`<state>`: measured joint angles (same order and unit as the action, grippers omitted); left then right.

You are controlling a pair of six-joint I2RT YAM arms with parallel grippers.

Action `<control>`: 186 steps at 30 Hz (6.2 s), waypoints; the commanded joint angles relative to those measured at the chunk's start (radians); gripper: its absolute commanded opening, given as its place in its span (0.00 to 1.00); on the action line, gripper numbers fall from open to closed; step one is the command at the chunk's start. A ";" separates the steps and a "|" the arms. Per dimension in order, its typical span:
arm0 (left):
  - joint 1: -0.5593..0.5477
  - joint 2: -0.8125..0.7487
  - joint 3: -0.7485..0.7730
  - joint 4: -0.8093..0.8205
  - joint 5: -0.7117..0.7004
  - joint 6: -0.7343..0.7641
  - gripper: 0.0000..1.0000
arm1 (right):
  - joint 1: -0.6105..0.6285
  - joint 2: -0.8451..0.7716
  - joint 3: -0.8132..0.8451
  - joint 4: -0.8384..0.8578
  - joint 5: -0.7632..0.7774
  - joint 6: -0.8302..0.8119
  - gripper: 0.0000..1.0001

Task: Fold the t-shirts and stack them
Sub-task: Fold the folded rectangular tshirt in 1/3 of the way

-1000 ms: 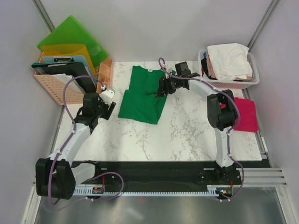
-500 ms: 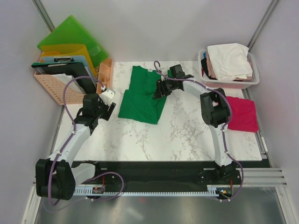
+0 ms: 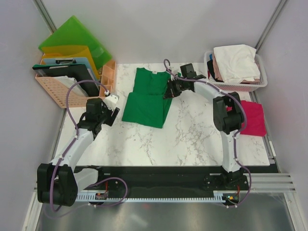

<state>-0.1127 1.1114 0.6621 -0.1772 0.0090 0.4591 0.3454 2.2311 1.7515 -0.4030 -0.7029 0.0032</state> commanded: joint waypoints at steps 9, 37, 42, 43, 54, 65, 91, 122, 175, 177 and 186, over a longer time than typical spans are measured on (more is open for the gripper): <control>0.005 -0.002 0.002 0.051 0.029 -0.002 0.76 | -0.052 -0.183 -0.029 -0.163 -0.007 -0.114 0.77; 0.004 0.050 -0.025 0.053 0.072 -0.020 0.74 | 0.138 -0.251 -0.235 -0.089 0.214 -0.227 0.87; 0.004 0.034 -0.050 0.054 0.074 -0.014 0.74 | 0.139 -0.127 -0.087 -0.097 0.194 -0.178 0.92; 0.004 0.034 -0.056 0.053 0.077 -0.016 0.74 | 0.139 -0.107 -0.067 -0.100 0.194 -0.177 0.92; 0.004 0.025 -0.053 0.053 0.074 0.003 0.74 | 0.142 0.019 -0.084 -0.122 0.206 -0.186 0.93; 0.004 0.062 -0.062 0.059 0.088 -0.005 0.74 | 0.161 -0.189 -0.122 -0.132 0.295 -0.288 0.98; 0.004 0.044 -0.087 0.048 0.095 -0.010 0.74 | 0.330 -0.103 -0.027 -0.065 0.612 -0.338 0.98; 0.004 -0.130 -0.150 0.091 -0.004 0.055 0.75 | 0.365 -0.164 -0.067 -0.057 0.554 -0.299 0.98; 0.004 -0.151 -0.187 0.091 0.034 0.027 1.00 | 0.446 -0.619 -0.336 -0.197 0.634 -0.370 0.98; 0.004 -0.153 -0.185 0.085 0.026 0.023 1.00 | 0.445 -0.660 -0.138 -0.227 0.634 -0.374 0.98; 0.005 -0.222 -0.181 0.036 0.051 0.021 1.00 | 0.386 -1.059 -0.260 -0.013 0.893 -0.512 0.98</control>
<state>-0.1127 0.9188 0.4606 -0.1299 0.0315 0.4831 0.7708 1.2221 1.6154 -0.4267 0.0265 -0.4168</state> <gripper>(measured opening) 0.995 0.982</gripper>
